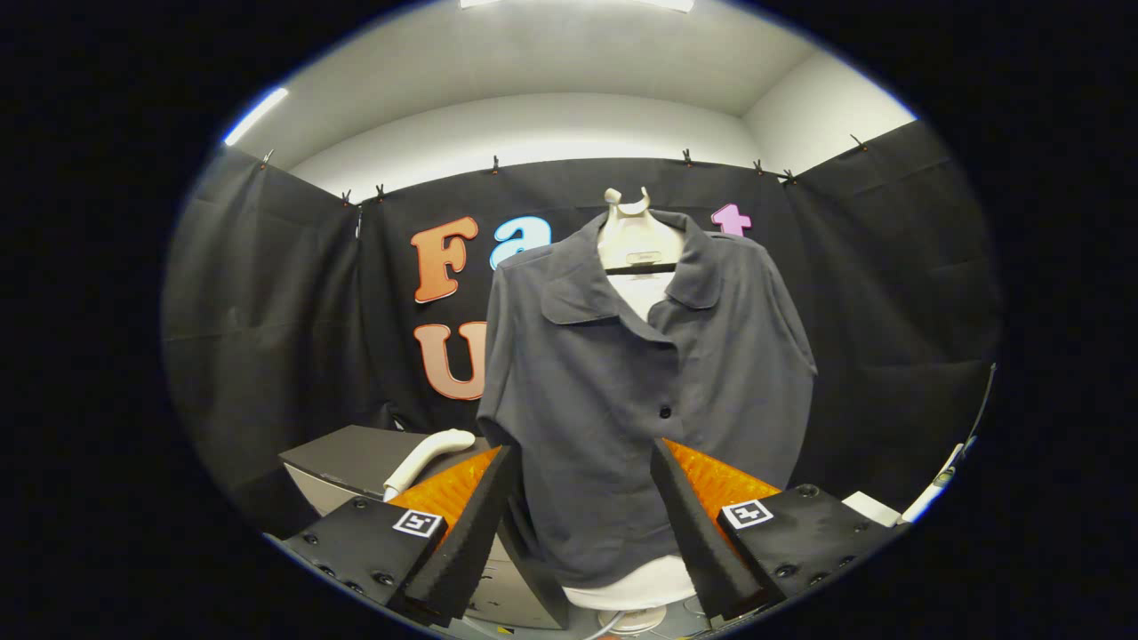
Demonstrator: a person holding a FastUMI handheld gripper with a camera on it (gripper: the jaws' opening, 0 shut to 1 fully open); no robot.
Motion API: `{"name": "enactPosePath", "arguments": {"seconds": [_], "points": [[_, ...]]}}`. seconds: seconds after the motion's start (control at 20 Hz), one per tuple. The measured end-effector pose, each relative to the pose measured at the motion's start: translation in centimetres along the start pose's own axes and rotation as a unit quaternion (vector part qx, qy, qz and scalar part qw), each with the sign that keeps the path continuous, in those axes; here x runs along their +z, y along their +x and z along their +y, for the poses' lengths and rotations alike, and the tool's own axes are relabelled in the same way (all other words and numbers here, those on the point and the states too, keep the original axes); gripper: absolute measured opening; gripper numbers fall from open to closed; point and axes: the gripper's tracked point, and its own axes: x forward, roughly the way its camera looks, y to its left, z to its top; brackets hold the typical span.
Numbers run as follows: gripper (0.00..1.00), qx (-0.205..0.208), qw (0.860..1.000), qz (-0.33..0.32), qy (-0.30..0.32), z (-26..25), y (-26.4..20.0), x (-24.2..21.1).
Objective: Iron the clothes twice with a garment steamer, once on the left side and once on the right side.
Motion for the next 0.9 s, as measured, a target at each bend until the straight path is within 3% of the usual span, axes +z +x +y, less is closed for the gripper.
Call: {"name": "enactPosePath", "arguments": {"seconds": [0.55, 0.9], "points": [[0.98, 0.100, 0.995, 0.025, -0.011, 13.6, 3.4, -0.9], [0.99, 0.140, 0.989, 0.058, -0.001, 20.3, 6.5, -2.0]]}}
